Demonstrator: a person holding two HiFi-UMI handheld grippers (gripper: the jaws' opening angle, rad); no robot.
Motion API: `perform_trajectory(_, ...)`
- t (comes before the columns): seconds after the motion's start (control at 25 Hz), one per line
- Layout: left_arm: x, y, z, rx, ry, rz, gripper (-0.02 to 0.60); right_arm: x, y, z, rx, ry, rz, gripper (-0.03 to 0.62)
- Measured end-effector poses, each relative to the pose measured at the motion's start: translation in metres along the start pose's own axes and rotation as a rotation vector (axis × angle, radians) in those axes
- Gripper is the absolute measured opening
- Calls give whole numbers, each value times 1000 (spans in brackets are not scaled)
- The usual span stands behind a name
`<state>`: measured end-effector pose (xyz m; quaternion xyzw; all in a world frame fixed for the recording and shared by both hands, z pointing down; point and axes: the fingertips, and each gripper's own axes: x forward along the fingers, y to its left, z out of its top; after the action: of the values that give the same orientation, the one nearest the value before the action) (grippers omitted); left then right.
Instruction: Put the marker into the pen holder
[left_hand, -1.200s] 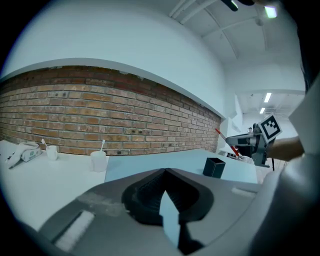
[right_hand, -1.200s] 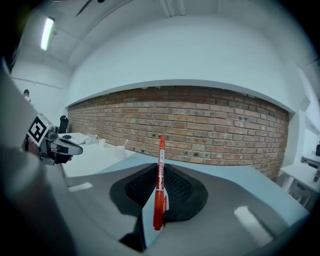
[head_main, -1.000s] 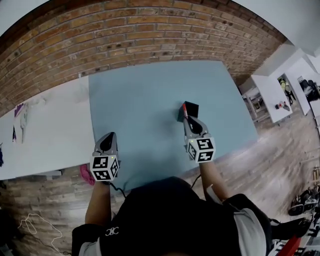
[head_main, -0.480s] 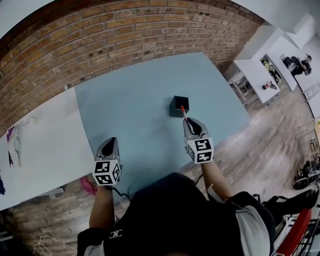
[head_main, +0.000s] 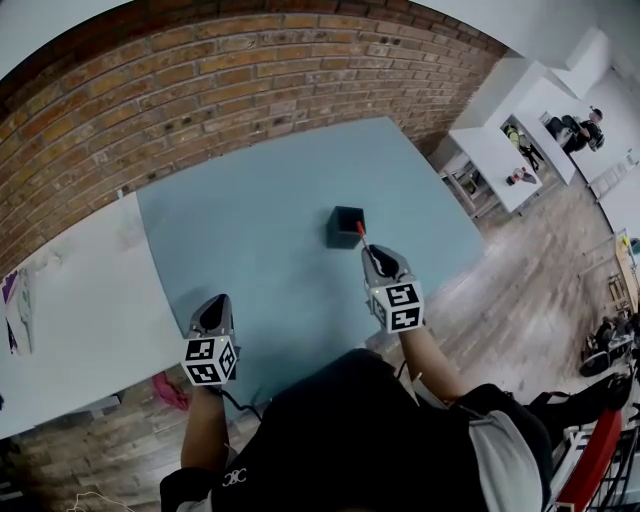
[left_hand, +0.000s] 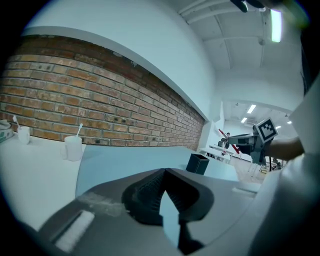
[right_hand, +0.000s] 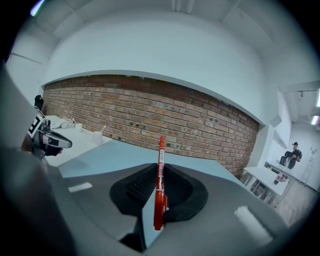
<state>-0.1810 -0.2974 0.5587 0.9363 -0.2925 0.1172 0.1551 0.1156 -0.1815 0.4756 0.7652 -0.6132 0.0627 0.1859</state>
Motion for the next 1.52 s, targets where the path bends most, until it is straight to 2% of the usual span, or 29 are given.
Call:
perform_trajectory(0.16, 6, -3, 1, 9, -1, 18, 6, 7, -13, -2, -9, 7, 9, 49)
perform_trajectory(0.32, 22, -16, 7, 38, 4, 38, 6, 17, -41, -3, 46, -2, 35, 49)
perform_trajectory(0.44, 34, -31, 15, 56, 3, 70, 6, 25, -69, -4, 42, -16, 51, 49)
perform_trajectory(0.6, 45, -47, 26, 43, -20, 139, 6, 48, -111, -11, 80, -38, 71, 49)
perform_trajectory(0.8, 76, -79, 33, 60, -7, 181, 6, 73, -159, -19, 116, -69, 99, 49)
perform_trajectory(1.0, 112, -127, 47, 76, -8, 178, 6, 84, -182, -32, 130, -72, 199, 49)
perform_trajectory(1.24, 152, -176, 51, 63, 3, 174, 6, 83, -187, -44, 63, -97, 362, 49)
perform_trajectory(1.52, 187, -249, 70, 48, -44, 237, 8, 68, -228, -47, -15, -115, 517, 49)
